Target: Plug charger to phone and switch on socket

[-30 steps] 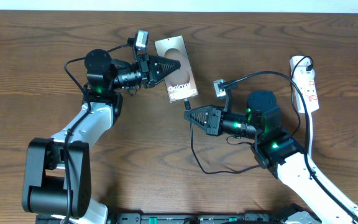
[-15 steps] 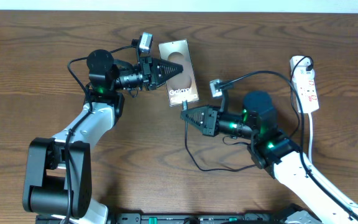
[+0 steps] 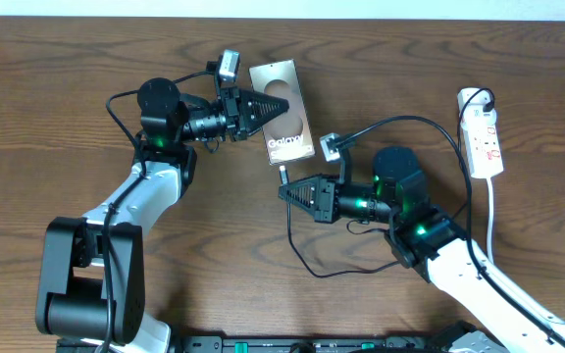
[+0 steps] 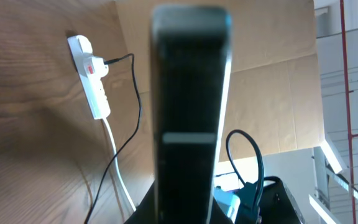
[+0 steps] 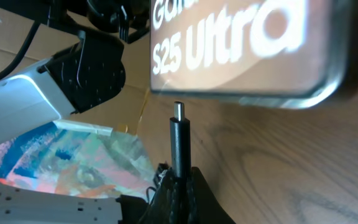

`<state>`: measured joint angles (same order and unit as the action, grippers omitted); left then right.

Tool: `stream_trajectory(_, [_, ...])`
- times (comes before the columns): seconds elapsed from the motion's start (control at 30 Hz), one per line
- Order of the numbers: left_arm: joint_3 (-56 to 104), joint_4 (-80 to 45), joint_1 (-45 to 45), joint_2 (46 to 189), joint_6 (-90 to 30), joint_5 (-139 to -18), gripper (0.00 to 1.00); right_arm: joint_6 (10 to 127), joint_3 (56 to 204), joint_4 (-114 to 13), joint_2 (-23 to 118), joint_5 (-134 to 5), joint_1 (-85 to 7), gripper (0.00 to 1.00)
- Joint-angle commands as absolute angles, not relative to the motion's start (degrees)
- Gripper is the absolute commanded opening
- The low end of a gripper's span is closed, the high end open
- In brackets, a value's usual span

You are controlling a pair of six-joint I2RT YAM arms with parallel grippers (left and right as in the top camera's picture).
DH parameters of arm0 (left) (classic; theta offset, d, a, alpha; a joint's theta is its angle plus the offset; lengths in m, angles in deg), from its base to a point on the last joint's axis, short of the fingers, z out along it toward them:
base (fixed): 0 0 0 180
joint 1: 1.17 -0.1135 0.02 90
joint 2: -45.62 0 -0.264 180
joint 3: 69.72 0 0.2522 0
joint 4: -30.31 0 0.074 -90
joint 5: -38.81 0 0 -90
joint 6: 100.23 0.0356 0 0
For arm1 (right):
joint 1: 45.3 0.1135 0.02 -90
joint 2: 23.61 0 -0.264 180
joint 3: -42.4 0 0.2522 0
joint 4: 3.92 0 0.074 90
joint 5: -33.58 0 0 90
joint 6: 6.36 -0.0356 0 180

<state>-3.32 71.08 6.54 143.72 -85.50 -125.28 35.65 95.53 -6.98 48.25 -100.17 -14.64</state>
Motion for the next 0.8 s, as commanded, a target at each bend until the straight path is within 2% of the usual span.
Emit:
stream_trajectory(0.0, [-2.5, 72.0, 5.3, 143.4, -86.0, -127.1, 0.08, 38.5, 96.1, -7.2, 48.7, -102.1, -15.6, 0.01])
stream_trajectory(0.77, [-2.5, 74.8, 3.1, 143.4, -87.3, -127.0, 0.07, 39.3, 96.1, -7.1, 48.7, -102.9, -17.2, 0.01])
